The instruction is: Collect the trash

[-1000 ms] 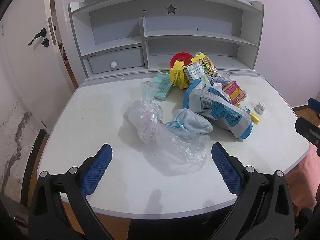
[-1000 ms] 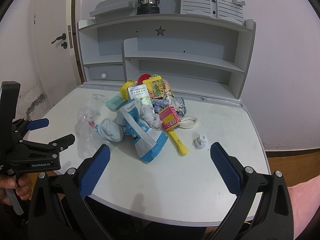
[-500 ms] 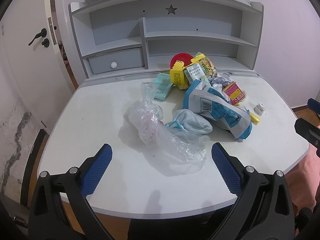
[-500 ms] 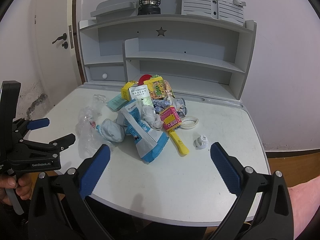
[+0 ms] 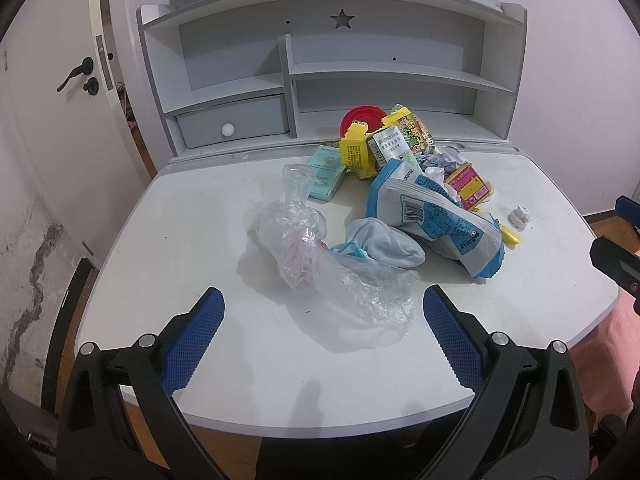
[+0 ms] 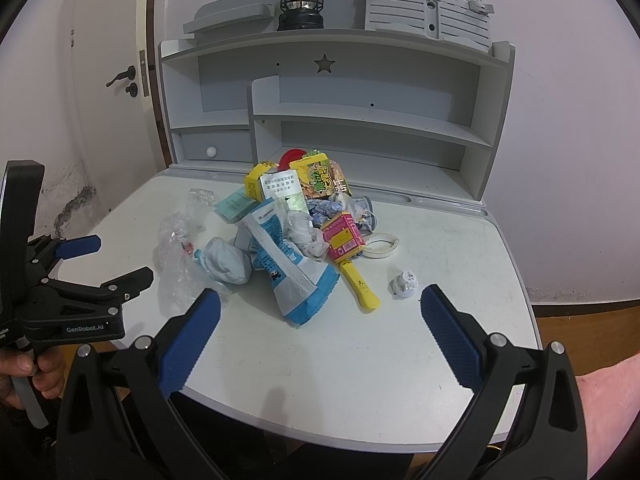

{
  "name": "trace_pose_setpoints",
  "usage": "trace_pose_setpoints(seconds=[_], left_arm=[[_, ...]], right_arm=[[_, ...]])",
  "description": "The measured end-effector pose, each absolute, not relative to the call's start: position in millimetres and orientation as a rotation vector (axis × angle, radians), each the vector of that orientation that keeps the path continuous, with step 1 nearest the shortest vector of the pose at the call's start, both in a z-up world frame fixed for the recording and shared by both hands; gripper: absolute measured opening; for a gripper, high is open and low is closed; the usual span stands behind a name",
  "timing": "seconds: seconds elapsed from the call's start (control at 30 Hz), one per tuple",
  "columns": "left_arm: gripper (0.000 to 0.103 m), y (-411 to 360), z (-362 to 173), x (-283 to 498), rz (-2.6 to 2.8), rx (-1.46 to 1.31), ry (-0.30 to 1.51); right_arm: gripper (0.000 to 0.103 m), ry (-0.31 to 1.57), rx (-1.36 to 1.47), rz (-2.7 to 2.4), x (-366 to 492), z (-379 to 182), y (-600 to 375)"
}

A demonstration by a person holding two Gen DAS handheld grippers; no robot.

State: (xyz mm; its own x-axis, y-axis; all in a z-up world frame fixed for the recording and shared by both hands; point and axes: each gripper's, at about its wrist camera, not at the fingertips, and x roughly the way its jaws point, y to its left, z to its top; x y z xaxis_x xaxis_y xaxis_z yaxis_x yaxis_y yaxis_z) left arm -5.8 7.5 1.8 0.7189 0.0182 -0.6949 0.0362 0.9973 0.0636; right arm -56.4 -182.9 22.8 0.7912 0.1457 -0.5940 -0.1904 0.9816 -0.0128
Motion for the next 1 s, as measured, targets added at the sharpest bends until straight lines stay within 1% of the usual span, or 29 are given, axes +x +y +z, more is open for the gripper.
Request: trace_pose_setpoints(seconds=[0.73, 1.0], left_arm=[[0.097, 8, 1, -5, -0.008, 0.072, 0.776], [0.097, 24, -2, 5, 0.003, 0.053, 0.799]], right_arm=[[0.097, 0.634, -0.074, 0.182, -54, 21, -184], [0.097, 0.649, -0.077, 0.184, -55, 17, -179]])
